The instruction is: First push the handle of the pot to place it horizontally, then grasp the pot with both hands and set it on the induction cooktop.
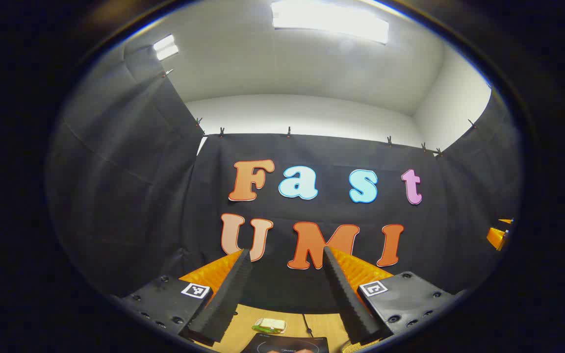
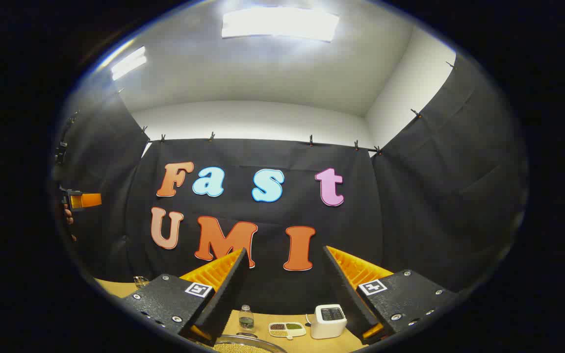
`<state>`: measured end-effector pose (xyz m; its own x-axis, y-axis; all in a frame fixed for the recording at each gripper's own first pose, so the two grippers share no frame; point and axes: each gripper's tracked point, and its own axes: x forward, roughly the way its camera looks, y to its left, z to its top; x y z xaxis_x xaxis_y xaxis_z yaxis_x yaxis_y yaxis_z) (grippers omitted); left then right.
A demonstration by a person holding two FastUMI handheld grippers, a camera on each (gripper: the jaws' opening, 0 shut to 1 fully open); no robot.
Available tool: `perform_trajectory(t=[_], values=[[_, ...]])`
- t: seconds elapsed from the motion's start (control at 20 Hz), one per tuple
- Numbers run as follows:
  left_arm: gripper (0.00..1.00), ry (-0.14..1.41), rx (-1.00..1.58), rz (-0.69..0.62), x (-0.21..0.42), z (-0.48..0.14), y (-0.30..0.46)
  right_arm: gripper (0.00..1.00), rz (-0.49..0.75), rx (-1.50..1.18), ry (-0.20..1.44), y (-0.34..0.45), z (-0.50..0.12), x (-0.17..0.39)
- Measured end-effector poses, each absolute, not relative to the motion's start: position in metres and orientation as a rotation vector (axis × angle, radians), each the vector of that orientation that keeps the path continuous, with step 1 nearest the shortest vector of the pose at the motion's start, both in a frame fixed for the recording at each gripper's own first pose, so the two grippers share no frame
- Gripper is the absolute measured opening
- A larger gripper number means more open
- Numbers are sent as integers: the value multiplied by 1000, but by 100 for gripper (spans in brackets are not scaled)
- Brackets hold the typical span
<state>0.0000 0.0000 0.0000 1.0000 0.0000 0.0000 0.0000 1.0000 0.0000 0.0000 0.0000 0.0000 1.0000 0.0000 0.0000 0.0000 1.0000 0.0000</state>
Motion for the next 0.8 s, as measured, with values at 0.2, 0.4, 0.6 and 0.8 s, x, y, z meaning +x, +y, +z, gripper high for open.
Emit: perform_trajectory(t=[0.2, 0.4, 0.6, 0.8], values=[[96, 31, -9, 10, 6, -12, 5, 93, 18, 3, 12, 11, -6, 1], [98, 61, -27, -30, 5, -24, 1, 93, -8, -20, 8, 8, -8, 4], [95, 47, -29, -25, 7, -20, 6, 93, 11, -10, 10, 19, -8, 2], [95, 38, -42, -26, 5, -25, 6, 97, 52, 17, 32, 34, -18, 1]])
